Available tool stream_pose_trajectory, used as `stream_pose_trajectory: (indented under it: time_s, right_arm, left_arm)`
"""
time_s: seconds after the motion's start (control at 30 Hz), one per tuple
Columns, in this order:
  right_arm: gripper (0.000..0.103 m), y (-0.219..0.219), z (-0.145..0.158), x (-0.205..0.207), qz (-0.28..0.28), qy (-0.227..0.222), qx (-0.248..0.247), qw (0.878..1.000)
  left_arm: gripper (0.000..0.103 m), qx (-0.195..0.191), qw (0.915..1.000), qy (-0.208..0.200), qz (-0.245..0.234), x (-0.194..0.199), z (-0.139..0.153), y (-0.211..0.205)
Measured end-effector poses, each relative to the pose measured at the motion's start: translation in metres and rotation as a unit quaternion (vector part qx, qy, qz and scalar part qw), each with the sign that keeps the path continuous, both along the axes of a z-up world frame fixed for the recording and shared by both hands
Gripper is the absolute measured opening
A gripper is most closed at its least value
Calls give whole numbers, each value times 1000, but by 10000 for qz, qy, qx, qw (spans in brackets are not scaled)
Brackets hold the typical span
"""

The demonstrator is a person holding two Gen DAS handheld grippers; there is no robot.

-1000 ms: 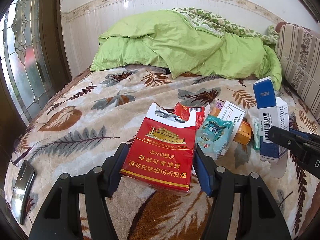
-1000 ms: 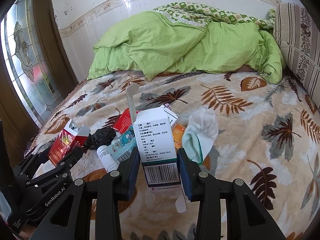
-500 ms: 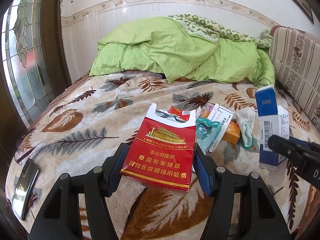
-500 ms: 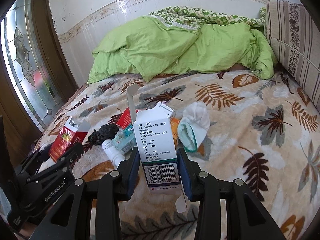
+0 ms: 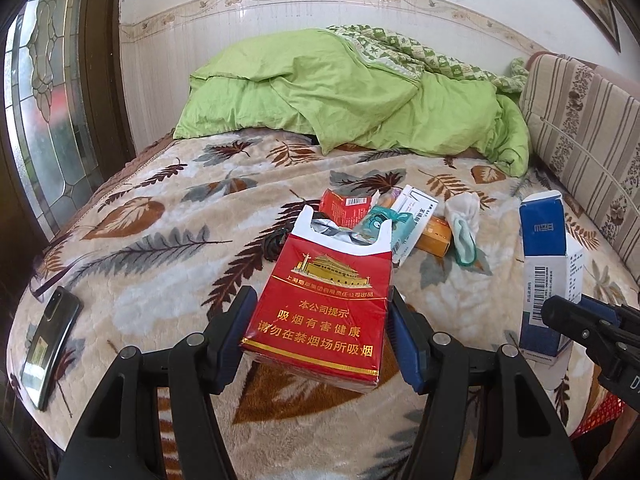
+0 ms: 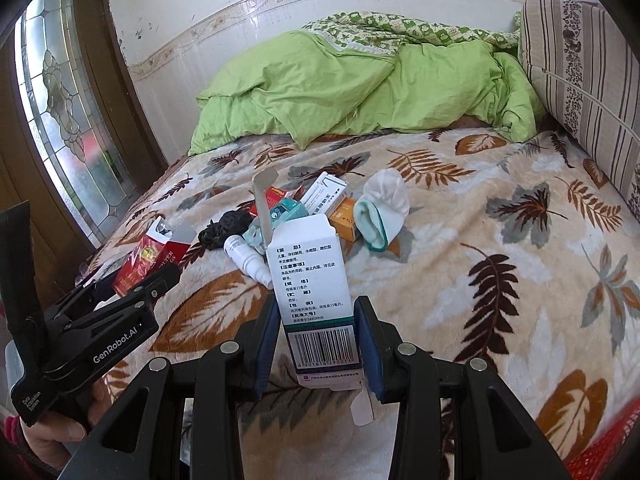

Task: Collect trash
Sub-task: 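Lift the red cigarette box and white medicine box off the bed with both grippers, then carry both boxes over the red basket and open both grippers to drop them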

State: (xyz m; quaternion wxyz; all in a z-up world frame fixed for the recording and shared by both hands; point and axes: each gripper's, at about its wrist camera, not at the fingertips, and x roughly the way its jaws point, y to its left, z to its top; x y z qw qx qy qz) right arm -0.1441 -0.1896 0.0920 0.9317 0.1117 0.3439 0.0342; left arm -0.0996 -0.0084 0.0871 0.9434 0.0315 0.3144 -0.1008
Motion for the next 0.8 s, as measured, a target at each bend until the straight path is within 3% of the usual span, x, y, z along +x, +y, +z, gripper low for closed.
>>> stream_pose_trajectory:
  time_s: [0.5, 0.8]
  right_arm:
    - [40, -16, 3, -35, -199, 25, 319, 9993]
    - [40, -66, 21, -87, -565, -127, 1148, 9917]
  left_arm:
    - [62, -93, 9995, 126, -267, -36, 9, -9]
    - [62, -280, 9961, 25, -839, -71, 37, -34]
